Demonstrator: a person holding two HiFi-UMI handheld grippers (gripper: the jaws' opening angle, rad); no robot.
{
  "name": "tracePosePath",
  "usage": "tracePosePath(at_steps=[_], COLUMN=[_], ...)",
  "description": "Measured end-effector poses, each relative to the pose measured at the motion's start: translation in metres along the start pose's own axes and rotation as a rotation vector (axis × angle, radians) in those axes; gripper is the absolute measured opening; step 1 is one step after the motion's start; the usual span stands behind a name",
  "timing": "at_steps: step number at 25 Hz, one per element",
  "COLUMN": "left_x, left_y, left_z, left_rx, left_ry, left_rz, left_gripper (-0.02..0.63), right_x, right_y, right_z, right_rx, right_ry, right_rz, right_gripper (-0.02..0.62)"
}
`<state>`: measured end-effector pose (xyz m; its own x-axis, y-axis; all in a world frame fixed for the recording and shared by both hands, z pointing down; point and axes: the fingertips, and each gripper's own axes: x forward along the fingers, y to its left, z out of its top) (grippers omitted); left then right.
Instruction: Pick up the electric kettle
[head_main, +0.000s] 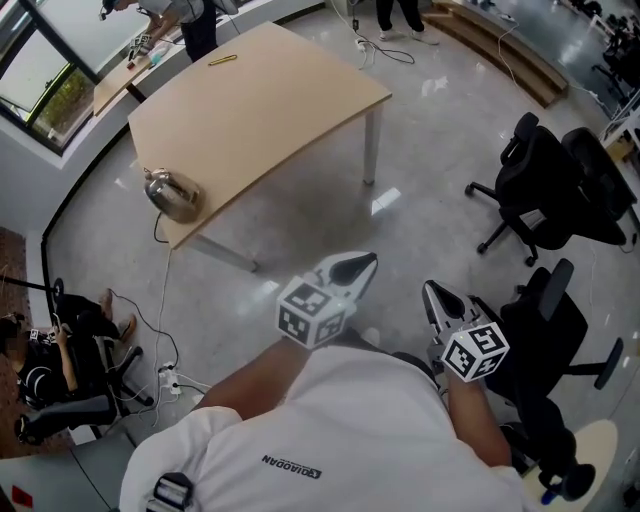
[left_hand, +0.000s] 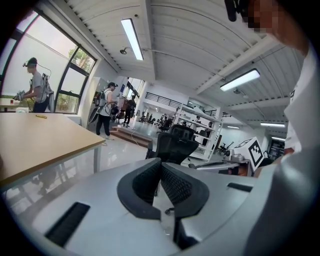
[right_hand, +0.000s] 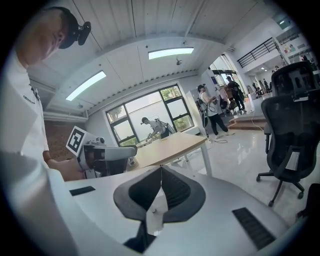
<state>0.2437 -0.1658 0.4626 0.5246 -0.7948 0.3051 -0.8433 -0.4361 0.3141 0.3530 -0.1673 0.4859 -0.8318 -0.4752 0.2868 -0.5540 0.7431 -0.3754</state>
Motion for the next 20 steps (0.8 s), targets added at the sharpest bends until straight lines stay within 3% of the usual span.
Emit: tracePosePath(at_steps=[20], left_x=[-0.088], left_y=[0.053], left_z=[0.002], left_rx=[-0.039], left_ry=[-0.022], left_rz=[0.259], left_gripper=[-0.005], right_x=[0.076], right_y=[0.071], right_z=[0.004], right_rx=[-0.039], right_ry=[0.059], right_rz=[0.276], right_gripper=[0.021])
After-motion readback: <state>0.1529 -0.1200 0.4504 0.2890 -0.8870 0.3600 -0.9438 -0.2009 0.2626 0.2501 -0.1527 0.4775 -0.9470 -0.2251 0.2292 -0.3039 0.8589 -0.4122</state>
